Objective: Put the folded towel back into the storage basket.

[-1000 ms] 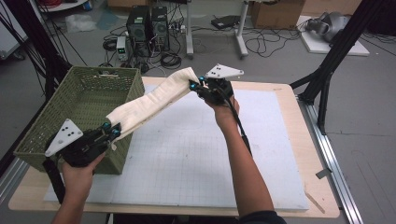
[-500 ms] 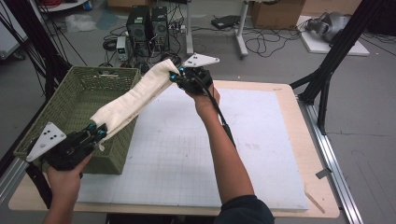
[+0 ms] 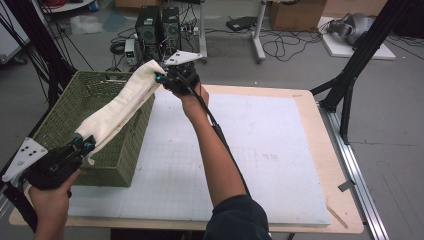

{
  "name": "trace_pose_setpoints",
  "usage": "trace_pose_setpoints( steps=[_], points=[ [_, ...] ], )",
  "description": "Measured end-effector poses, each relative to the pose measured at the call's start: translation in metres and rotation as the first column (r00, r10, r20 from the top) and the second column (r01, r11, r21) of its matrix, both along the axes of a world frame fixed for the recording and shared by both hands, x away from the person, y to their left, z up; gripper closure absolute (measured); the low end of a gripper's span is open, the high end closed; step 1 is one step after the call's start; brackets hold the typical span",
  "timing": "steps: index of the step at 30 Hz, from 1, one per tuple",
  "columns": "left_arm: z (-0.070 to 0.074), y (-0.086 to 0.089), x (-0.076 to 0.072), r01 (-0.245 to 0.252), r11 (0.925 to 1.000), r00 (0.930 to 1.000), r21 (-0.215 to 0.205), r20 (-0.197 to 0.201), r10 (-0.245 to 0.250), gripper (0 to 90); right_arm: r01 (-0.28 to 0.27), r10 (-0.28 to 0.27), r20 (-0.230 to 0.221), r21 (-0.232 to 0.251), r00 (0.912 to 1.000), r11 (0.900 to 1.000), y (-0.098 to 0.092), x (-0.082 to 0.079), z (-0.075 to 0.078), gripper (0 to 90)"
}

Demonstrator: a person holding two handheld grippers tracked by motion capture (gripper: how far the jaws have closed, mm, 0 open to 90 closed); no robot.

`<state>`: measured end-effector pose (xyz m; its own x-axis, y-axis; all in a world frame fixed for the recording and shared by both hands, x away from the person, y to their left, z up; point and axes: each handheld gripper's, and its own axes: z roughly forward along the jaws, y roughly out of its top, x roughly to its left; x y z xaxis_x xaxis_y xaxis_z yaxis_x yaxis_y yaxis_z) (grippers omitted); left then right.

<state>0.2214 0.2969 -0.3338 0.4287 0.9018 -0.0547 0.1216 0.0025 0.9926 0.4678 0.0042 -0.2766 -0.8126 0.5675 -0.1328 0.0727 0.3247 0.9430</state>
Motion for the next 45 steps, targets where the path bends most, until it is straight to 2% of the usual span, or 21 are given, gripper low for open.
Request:
trace_pose_setpoints(
  steps=[4, 15, 20, 23, 29, 32, 34, 35, 37, 38, 40, 45],
  points=[
    [-0.002, 0.007, -0.003, -0.029, 0.9995, 0.9995, 0.008, -0.012, 0.029, 82.1, -0.005, 0.005, -0.003, -0.004, 1.0000, 1.000, 0.014, 0.002, -0.001, 79.1],
    [-0.007, 0.026, -0.011, -0.087, 0.9958, 0.9957, -0.030, -0.034, 0.086, 82.0, -0.020, 0.019, -0.013, -0.018, 0.9997, 1.000, 0.059, 0.011, -0.005, 79.1],
    [-0.009, 0.033, -0.013, -0.121, 0.9926, 0.9917, -0.011, -0.044, 0.120, 82.0, -0.020, 0.019, -0.038, -0.029, 0.9991, 0.999, 0.083, 0.014, -0.014, 79.1],
    [-0.009, 0.035, -0.014, -0.133, 0.9911, 0.9900, 0.000, -0.047, 0.133, 82.0, -0.020, 0.019, -0.042, -0.033, 0.9989, 0.999, 0.090, 0.016, -0.017, 79.1],
    [-0.010, 0.041, -0.012, -0.150, 0.9887, 0.9864, -0.001, -0.069, 0.150, 81.4, -0.015, 0.013, -0.040, -0.053, 0.9991, 0.998, 0.112, 0.022, -0.021, 79.3],
    [-0.014, 0.043, -0.009, -0.171, 0.9851, 0.9818, 0.011, -0.081, 0.172, 79.9, -0.009, 0.006, -0.051, -0.065, 0.9987, 0.998, 0.124, 0.027, -0.025, 79.1],
    [-0.016, 0.046, -0.007, -0.189, 0.9816, 0.9753, 0.026, -0.111, 0.191, 73.9, 0.009, -0.011, -0.064, -0.037, 0.9979, 0.999, 0.131, 0.029, -0.029, 77.6],
    [-0.017, 0.047, -0.005, -0.193, 0.9807, 0.9711, 0.030, -0.137, 0.195, 66.1, 0.016, -0.018, -0.075, -0.034, 0.9970, 0.999, 0.136, 0.030, -0.032, 74.2],
    [-0.019, 0.051, -0.004, -0.217, 0.9759, 0.9612, 0.022, -0.169, 0.218, 48.1, 0.039, -0.044, -0.092, -0.058, 0.9948, 0.998, 0.144, 0.031, -0.038, 56.9],
    [-0.019, 0.053, -0.005, -0.231, 0.9726, 0.9588, 0.021, -0.164, 0.232, 43.4, 0.056, -0.061, -0.104, -0.047, 0.9927, 0.997, 0.146, 0.031, -0.041, 52.1],
    [-0.018, 0.056, -0.007, -0.250, 0.9681, 0.9572, 0.020, -0.146, 0.250, 43.0, 0.055, -0.060, -0.108, -0.044, 0.9924, 0.997, 0.147, 0.030, -0.041, 50.8],
    [-0.017, 0.060, -0.011, -0.247, 0.9688, 0.9622, -0.016, -0.122, 0.244, 36.5, 0.038, -0.042, -0.106, -0.038, 0.9935, 0.999, 0.140, 0.025, -0.036, 47.7]
  ],
)
